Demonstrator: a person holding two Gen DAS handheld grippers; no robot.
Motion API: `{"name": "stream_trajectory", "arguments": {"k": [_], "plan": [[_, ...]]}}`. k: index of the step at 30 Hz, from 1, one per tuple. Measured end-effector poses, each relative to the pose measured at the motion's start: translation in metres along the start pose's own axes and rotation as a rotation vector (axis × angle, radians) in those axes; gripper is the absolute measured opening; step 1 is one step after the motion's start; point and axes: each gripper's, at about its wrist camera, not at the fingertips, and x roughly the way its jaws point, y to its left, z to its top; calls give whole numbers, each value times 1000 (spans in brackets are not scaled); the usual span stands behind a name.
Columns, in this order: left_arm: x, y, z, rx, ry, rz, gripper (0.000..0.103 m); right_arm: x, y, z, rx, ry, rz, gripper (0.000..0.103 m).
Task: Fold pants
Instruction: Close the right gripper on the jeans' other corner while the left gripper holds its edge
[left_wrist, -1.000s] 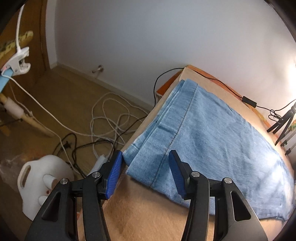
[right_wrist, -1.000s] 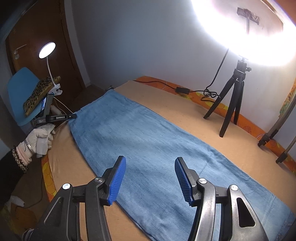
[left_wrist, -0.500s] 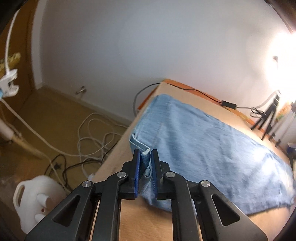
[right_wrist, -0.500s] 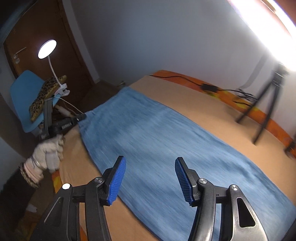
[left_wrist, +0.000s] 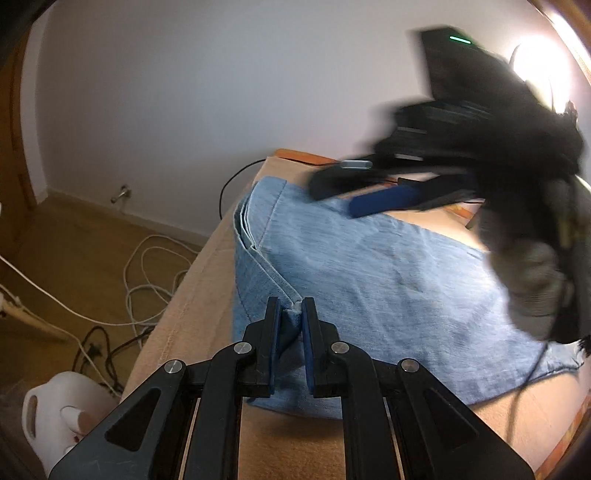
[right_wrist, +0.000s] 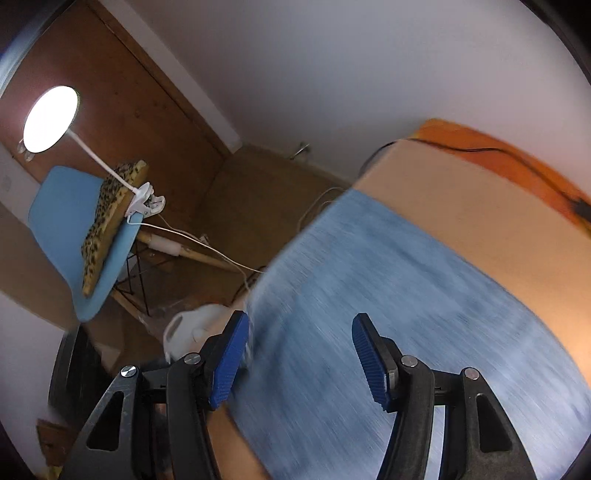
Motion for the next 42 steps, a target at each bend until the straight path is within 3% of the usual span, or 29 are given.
{"name": "stream_trajectory", "arguments": {"k": [6,11,14,16,18,22,24,27,29,30,31,36,42], "plan": [[-4,-1,-2,3,-3,-15,9,57,15,14,37,80,10,58],[-6,-5,-4,12,-12,-1,9,74,15,10,40,113,-34,30],[-10,-11,-4,35,-28,48,18,70,6,11,55,111,-22,18],[-11,-17,-4,55,-29,88,39,68,4,12,73,105,-8,14],[-7,-23,-5,77,-9,127,50,66,4,14,82,98,-10,11],[2,-26,-2,82,31,174,50,63,7,18,96,88,-8,9],[5,-22,2,67,34,200,49,61,8,18,91,88,-9,9],[10,-14,6,33,46,154,9,57,5,18,83,91,1,9],[5,-13,7,37,20,139,9,52,2,20,68,82,-12,17],[1,-16,7,47,0,134,9,49,0,23,69,73,-29,26],[-4,-20,6,68,-14,122,9,45,-4,27,79,62,-41,42],[-12,-45,1,137,-26,94,9,29,-18,45,131,34,-60,47],[-20,-76,-4,234,-44,88,9,26,-16,57,108,57,-119,53]]}}
